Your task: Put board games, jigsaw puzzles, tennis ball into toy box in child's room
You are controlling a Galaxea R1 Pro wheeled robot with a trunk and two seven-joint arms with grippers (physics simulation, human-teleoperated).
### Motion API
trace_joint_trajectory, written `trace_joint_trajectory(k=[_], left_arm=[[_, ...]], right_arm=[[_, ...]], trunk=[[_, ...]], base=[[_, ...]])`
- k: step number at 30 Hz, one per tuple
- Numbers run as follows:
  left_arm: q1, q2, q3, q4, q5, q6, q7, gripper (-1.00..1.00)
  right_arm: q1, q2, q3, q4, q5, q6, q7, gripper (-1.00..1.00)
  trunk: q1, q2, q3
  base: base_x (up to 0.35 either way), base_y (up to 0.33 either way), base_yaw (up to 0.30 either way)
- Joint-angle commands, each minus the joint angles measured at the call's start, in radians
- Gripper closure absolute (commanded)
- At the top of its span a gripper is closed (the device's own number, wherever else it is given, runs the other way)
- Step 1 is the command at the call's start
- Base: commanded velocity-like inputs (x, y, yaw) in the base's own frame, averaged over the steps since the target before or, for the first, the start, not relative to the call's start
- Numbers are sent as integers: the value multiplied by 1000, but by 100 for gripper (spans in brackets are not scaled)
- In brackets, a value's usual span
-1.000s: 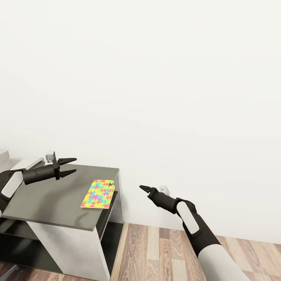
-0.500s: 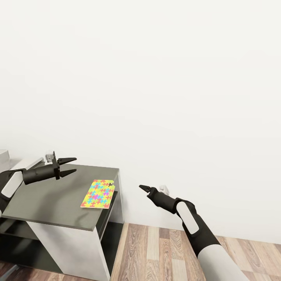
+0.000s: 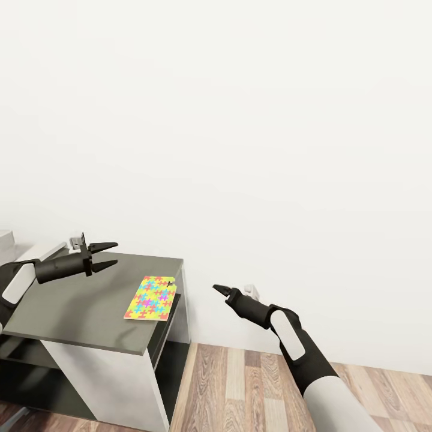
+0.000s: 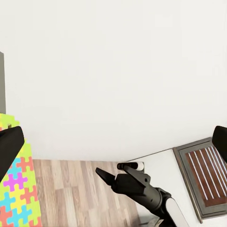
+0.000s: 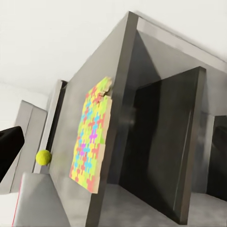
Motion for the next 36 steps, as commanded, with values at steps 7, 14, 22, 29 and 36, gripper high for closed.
trace_joint_trajectory(k=[7,14,22,29,36], left_arm=[[-1,1,-3,1,2,3,-4,-100],[-1,1,-4,1,2,3,-4,-100],[-1,1,-4,1,2,3,-4,-100],[-1,1,-4,1,2,3,-4,-100],[-1,1,-4,1,2,3,-4,-100]], right_arm=[[-1,1,75,1,-5,-28,2,-100],[-1,6,128,22,-8,-54,6,-100],[-1,10,131,26,-12,-94,6,-100],[-1,10,132,25,-13,-117,6,-100],[-1,10,132,25,-13,-120,6,-100]], trunk=[[8,-15,-7],[8,-15,-7],[8,-15,-7],[8,-15,-7],[8,-15,-7]], base=[[0,0,0],[0,0,0],[0,0,0],[0,0,0],[0,0,0]])
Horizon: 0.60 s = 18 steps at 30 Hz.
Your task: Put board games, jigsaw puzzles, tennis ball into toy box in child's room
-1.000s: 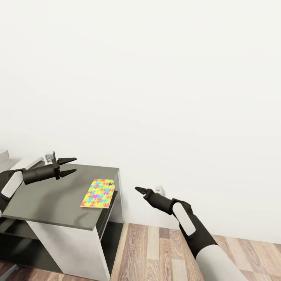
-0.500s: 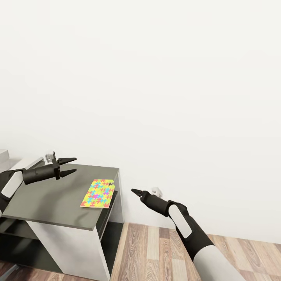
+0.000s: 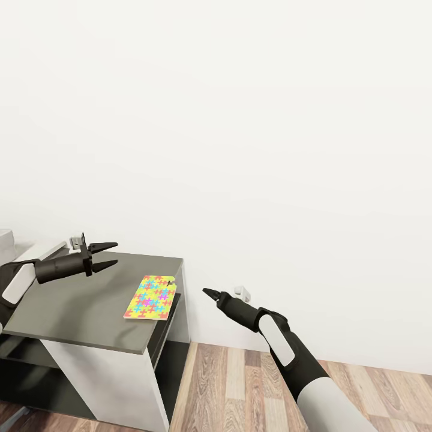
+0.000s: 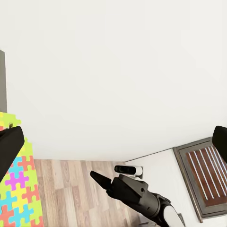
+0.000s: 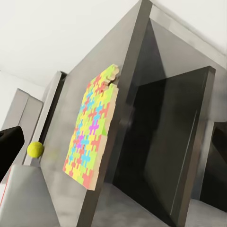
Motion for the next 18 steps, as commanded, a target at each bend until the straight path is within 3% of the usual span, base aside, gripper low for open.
trace_joint_trajectory(k=[1,18], left_arm=[[-1,1,-4,1,2,3,-4,-100],[-1,1,-4,1,2,3,-3,-100]], right_arm=[[-1,0,-1,0,-4,4,0,-100],[-1,3,3,3,-3,4,2,-100]], trunk=[[0,-1,-1],[0,-1,-1]], base=[[0,0,0],[0,34,0]])
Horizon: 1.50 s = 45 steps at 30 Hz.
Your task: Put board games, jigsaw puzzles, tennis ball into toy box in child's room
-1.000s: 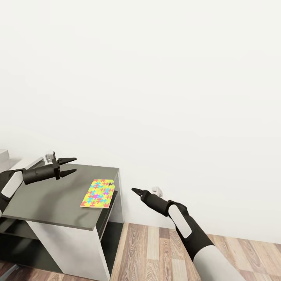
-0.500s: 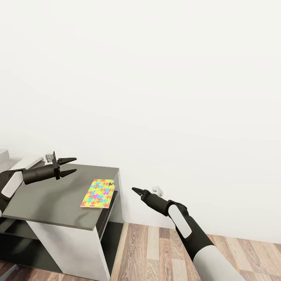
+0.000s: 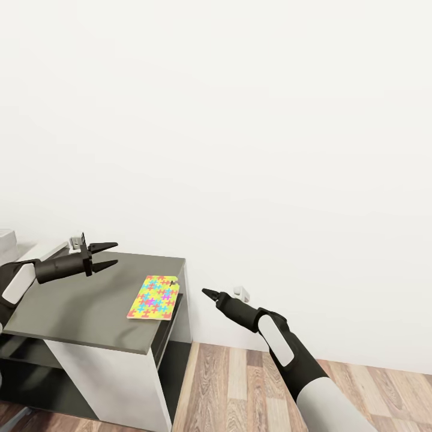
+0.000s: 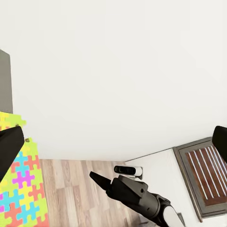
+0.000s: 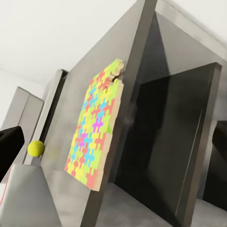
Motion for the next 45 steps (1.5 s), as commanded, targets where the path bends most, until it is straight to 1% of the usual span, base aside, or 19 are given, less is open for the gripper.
trace_joint_trajectory(k=[1,8,13,20,26,36,45], left_arm=[[-1,1,-4,1,2,3,-4,-100],[-1,1,-4,1,2,3,-4,-100],[-1,1,-4,1,2,3,-3,-100],[-1,1,-4,1,2,2,-3,-100],[-1,1,-4,1,2,2,-3,-100],[-1,1,-4,1,2,1,-3,-100],[-1,0,-4,1,1,1,-3,-100]], right_arm=[[-1,0,-1,0,-4,5,1,-100],[-1,0,-1,2,-5,11,5,-100],[-1,0,-2,8,-5,17,20,-100],[-1,0,-9,40,-7,20,51,-100],[-1,0,-13,44,-8,22,56,-100],[-1,-1,-19,46,-13,26,56,-100],[-1,-1,-19,49,-41,27,54,-100]], trunk=[[0,-1,-1],[0,-1,-1],[0,-1,-1],[0,-1,-1],[0,-1,-1],[0,-1,-1],[0,-1,-1]], base=[[0,4,0],[0,63,0],[0,57,0],[25,19,0],[102,32,0],[12,3,0],[87,23,0]])
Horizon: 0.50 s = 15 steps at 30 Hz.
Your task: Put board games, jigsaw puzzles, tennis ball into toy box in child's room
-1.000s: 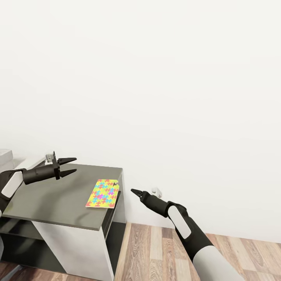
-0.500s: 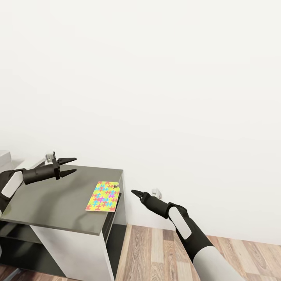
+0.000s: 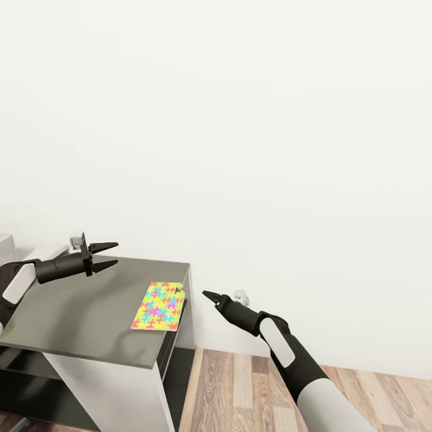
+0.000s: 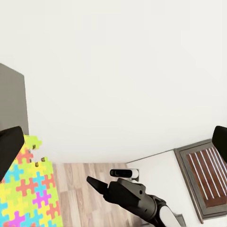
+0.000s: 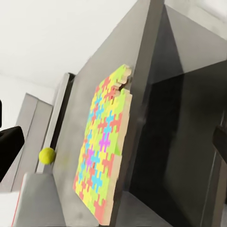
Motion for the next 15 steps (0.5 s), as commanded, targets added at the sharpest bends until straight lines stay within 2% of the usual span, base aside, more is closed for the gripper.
trace_joint_trajectory(k=[1,15], left_arm=[[-1,1,-4,1,3,3,-3,-100],[-1,0,-5,1,3,3,-3,-100]], right_arm=[[-1,0,-1,2,-5,4,0,-100],[-1,0,0,17,-10,4,0,-100]], trunk=[[0,-1,-1],[0,-1,-1]], base=[[75,32,0],[12,21,0]])
